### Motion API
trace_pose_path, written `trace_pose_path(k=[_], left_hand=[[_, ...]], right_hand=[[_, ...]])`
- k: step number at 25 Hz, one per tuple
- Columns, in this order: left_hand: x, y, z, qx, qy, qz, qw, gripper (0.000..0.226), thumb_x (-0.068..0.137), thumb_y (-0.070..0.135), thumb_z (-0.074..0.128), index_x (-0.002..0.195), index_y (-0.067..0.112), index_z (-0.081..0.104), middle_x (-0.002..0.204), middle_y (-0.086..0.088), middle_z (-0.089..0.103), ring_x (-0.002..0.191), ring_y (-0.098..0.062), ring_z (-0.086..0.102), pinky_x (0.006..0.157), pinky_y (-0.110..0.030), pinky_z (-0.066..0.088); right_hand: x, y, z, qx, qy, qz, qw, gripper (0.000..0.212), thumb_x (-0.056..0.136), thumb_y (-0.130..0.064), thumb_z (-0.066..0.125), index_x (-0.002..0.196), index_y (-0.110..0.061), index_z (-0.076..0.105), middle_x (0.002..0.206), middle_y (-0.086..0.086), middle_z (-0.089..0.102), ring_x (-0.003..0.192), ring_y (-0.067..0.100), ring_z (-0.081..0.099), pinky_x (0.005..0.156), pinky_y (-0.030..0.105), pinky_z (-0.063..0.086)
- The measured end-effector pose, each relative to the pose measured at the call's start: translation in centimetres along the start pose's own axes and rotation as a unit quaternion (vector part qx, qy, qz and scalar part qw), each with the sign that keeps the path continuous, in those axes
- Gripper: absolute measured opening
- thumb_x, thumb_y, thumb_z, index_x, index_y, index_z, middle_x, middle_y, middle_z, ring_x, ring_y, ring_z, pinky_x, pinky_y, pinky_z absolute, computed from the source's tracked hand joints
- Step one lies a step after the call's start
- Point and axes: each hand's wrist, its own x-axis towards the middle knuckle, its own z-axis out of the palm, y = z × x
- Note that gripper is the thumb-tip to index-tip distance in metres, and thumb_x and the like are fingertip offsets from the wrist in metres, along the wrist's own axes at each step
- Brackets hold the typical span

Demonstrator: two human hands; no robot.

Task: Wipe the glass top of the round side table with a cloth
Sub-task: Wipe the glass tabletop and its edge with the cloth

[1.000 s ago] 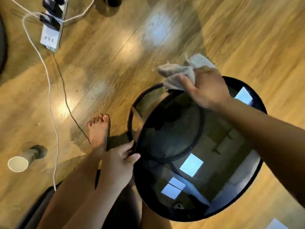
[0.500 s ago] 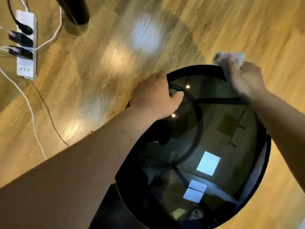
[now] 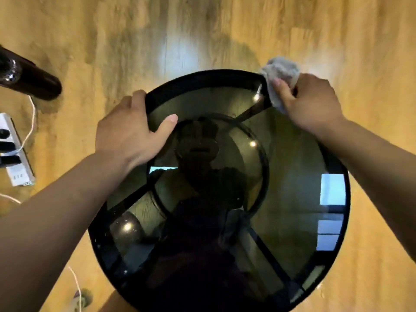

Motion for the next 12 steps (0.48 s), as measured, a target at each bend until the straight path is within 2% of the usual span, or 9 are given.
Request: trace_pose_path(k=[3, 5, 8, 10, 12], left_hand=[[4.8, 5.9, 0.9, 0.04, -0.038, 0.094, 0.994, 0.082, 0.085, 0.073, 0.034, 0.138, 0.01, 0.037, 0.13, -0.021, 0.052, 0.117, -0.043, 0.051, 0.094, -0.052, 0.044], [6.5, 9.3, 1.3, 0.083, -0.091, 0.155, 0.98, 0.091, 0.082, 0.079, 0.031, 0.146, 0.015, 0.028, 0.144, -0.018, 0.042, 0.129, -0.043, 0.042, 0.104, -0.056, 0.035], [7.4, 10.6, 1.9, 0.098, -0.138, 0.172, 0.971, 0.093, 0.08, 0.081, 0.031, 0.151, 0.023, 0.015, 0.151, -0.01, 0.029, 0.135, -0.039, 0.03, 0.105, -0.052, 0.026], [8.0, 10.5, 1.9, 0.094, -0.171, 0.165, 0.967, 0.087, 0.083, 0.075, 0.035, 0.151, 0.028, 0.008, 0.15, -0.006, 0.026, 0.134, -0.035, 0.027, 0.1, -0.046, 0.025], [8.2, 10.7, 1.7, 0.11, -0.192, 0.152, 0.963, 0.083, 0.085, 0.069, 0.041, 0.15, 0.03, 0.007, 0.149, -0.004, 0.024, 0.134, -0.033, 0.025, 0.098, -0.044, 0.024]], right_hand=[[-7.5, 7.1, 0.3, -0.007, 0.023, 0.098, 0.995, 0.062, 0.1, -0.055, 0.036, 0.076, -0.001, 0.055, 0.081, 0.021, 0.051, 0.073, 0.038, 0.052, 0.065, 0.035, 0.032], [-10.1, 8.5, 0.0, 0.023, 0.01, 0.104, 0.994, 0.059, 0.101, -0.053, 0.034, 0.08, -0.004, 0.058, 0.087, 0.023, 0.057, 0.077, 0.036, 0.054, 0.067, 0.034, 0.033], [-6.2, 6.3, -0.3, 0.083, -0.004, 0.048, 0.995, 0.042, 0.103, -0.042, 0.037, 0.083, -0.011, 0.055, 0.08, 0.01, 0.055, 0.073, 0.03, 0.051, 0.062, 0.032, 0.029], [-1.6, 3.2, 0.2, 0.088, -0.004, 0.013, 0.996, 0.049, 0.102, -0.05, 0.035, 0.09, -0.008, 0.059, 0.081, 0.008, 0.057, 0.075, 0.031, 0.055, 0.061, 0.033, 0.033], [2.4, -0.6, 0.7, 0.076, -0.013, -0.05, 0.996, 0.051, 0.1, -0.054, 0.036, 0.103, -0.01, 0.061, 0.09, 0.01, 0.06, 0.085, 0.033, 0.058, 0.065, 0.033, 0.034]])
